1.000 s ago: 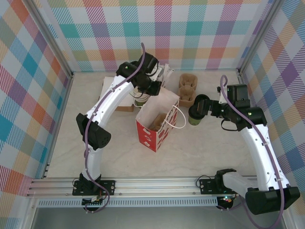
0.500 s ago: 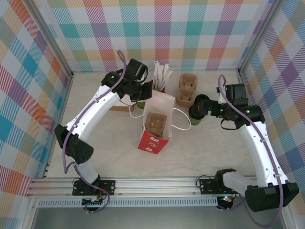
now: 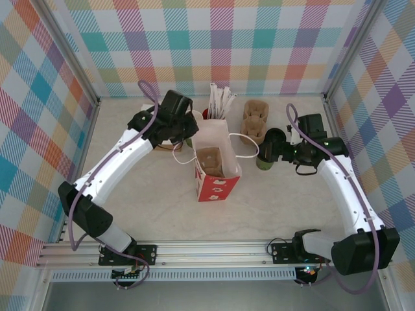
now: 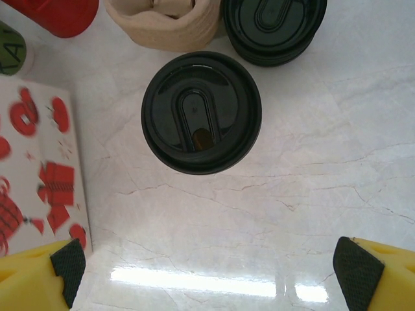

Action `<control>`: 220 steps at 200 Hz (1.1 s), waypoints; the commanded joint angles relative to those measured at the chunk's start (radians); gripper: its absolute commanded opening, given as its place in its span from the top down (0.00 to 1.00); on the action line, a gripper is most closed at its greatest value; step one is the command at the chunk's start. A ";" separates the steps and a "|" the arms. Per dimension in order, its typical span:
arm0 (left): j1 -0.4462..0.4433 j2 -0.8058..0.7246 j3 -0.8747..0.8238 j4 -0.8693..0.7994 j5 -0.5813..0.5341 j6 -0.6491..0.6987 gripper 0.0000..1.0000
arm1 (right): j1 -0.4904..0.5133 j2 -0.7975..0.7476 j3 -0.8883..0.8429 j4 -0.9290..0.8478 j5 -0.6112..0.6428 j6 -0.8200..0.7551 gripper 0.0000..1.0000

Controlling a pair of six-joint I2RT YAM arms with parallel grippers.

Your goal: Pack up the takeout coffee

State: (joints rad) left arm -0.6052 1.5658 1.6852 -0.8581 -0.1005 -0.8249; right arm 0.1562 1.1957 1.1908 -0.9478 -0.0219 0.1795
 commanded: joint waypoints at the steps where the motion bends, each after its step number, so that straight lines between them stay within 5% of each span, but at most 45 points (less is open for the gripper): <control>1: 0.019 -0.056 -0.032 0.038 -0.046 -0.023 1.00 | -0.006 0.003 -0.008 -0.016 -0.023 0.002 0.00; 11: 0.022 -0.068 -0.041 0.039 -0.045 -0.010 1.00 | -0.005 0.004 -0.007 -0.024 -0.023 0.002 0.00; 48: 0.035 -0.073 -0.012 -0.010 -0.011 0.099 0.69 | -0.006 -0.007 -0.003 -0.047 -0.024 0.000 0.01; 131: 0.036 -0.017 0.216 -0.214 -0.049 0.409 0.29 | -0.006 -0.008 0.004 -0.054 -0.033 -0.033 0.00; 220: 0.036 0.142 0.549 -0.424 0.029 0.859 0.07 | -0.006 0.009 0.016 -0.048 -0.102 -0.072 0.00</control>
State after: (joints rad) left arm -0.5800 1.6424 2.1162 -1.1675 -0.1070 -0.1574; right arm 0.1562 1.1946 1.1904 -0.9882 -0.0799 0.1318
